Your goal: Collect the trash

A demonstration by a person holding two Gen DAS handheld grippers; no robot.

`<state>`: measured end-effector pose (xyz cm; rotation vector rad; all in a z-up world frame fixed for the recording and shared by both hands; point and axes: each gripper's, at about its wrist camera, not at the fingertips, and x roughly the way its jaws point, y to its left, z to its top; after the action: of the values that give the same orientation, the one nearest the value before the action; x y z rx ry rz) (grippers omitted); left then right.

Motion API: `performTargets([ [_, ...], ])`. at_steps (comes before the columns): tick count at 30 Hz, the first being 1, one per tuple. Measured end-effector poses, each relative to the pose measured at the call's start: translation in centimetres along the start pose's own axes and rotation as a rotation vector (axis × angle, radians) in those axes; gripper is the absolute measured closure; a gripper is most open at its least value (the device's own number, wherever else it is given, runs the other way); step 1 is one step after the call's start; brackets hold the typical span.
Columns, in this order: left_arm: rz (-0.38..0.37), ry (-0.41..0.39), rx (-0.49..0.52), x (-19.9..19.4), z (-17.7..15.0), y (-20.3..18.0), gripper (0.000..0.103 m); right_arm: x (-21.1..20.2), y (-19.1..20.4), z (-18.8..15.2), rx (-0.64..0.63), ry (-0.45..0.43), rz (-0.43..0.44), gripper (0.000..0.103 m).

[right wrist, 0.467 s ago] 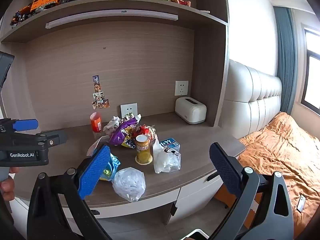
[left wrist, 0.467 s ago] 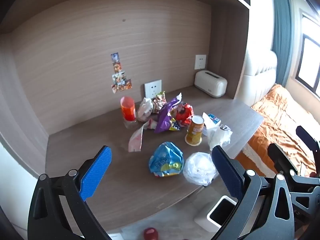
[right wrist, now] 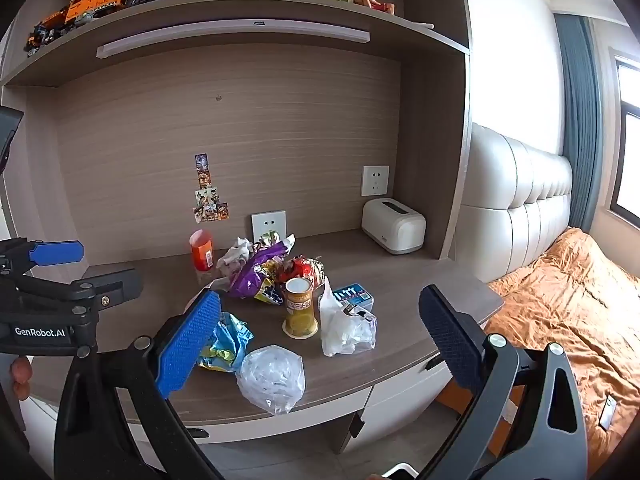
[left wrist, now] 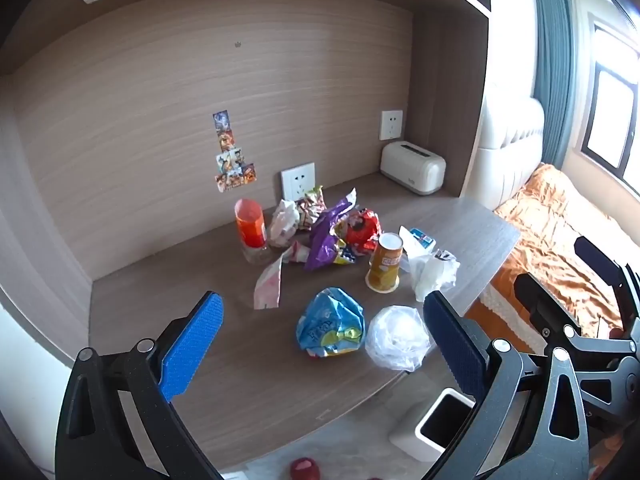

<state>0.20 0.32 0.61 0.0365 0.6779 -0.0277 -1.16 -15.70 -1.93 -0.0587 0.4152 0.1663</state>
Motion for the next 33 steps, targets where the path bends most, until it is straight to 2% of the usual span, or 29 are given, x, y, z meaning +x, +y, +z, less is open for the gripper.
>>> performTargets([
  [33, -0.018, 0.026, -0.022, 0.54, -0.49, 0.70, 0.004, 0.22, 0.37, 0.12, 0.002, 0.010, 0.006, 0.004],
])
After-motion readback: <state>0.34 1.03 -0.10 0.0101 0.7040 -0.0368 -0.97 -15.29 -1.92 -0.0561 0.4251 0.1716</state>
